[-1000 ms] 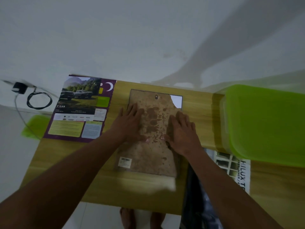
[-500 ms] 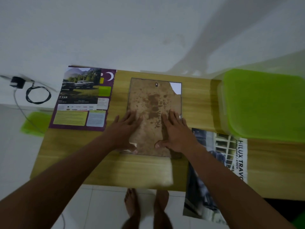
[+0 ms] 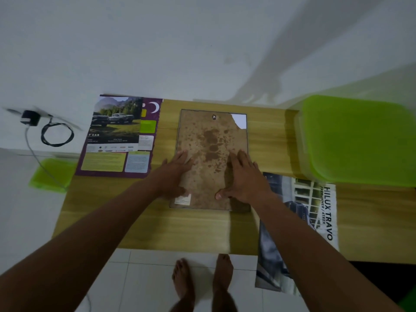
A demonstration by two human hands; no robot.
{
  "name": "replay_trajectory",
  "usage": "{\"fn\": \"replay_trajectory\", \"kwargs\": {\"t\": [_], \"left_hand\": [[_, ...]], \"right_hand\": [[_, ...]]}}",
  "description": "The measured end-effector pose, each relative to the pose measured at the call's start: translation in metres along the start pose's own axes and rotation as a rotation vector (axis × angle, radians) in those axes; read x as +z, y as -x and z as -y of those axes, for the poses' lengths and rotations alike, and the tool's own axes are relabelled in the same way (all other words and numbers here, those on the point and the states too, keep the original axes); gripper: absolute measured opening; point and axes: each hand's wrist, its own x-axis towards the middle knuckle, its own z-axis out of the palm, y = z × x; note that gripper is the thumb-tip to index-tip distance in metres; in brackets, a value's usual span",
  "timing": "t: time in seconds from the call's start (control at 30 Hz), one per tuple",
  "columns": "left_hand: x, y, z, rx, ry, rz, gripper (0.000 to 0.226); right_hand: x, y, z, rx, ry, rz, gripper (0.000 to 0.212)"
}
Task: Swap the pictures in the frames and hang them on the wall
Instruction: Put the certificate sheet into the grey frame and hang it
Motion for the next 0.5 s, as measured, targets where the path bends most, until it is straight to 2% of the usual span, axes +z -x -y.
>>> {"fn": "replay_trajectory", "kwargs": {"t": [0.23,0.37,0.5], "left_hand": [[0.005,0.004,0.011,0.028,-0.157,-0.025,0.112],[0.003,0.004,0.011,0.013,-0.153,-0.031,0.112],[-0.001,0.007,0.004,-0.035,-0.086,-0.09,0.088]], "right_hand": [[0.001,0.0,0.001,-0.002,-0.006,0.007,0.133],[-0.003,0.002,0.0,-0.01,-0.05,-0.028,0.118],[-0.004,0.005,-0.004,0.034,-0.003,-0.102,0.11]]}}
